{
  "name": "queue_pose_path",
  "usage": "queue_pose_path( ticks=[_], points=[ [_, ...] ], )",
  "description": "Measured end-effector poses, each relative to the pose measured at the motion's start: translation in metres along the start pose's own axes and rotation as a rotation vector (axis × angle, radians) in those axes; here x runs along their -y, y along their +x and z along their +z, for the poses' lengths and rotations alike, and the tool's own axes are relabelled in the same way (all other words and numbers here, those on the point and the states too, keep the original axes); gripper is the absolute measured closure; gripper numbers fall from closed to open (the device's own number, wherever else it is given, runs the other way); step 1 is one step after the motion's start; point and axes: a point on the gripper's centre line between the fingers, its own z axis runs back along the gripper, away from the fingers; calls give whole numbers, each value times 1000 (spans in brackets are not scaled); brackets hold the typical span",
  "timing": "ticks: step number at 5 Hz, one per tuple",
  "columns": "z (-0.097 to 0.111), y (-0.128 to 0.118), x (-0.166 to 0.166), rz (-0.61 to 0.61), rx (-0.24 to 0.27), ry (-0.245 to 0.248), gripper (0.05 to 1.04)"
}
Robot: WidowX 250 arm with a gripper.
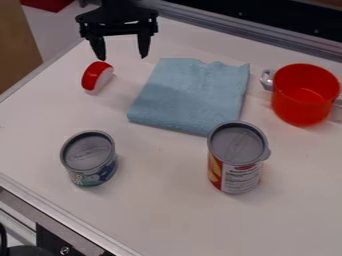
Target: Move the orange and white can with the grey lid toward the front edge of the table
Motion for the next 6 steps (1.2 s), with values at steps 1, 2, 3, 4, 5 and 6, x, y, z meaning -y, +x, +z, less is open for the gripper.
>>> queue_pose_path(
  ticks=[1, 2, 3, 4, 5, 6],
  points=[
    [-10, -9, -1, -11, -38, 12, 86],
    [-10, -21, 19, -116, -43, -7, 86],
    [1, -39, 56, -250, -49, -66, 86],
    [15, -62, 97, -418, -50, -149, 86],
    [26, -86, 129, -598, -64, -253, 86],
    [34, -107, 154, -716, -66, -312, 86]
  ],
)
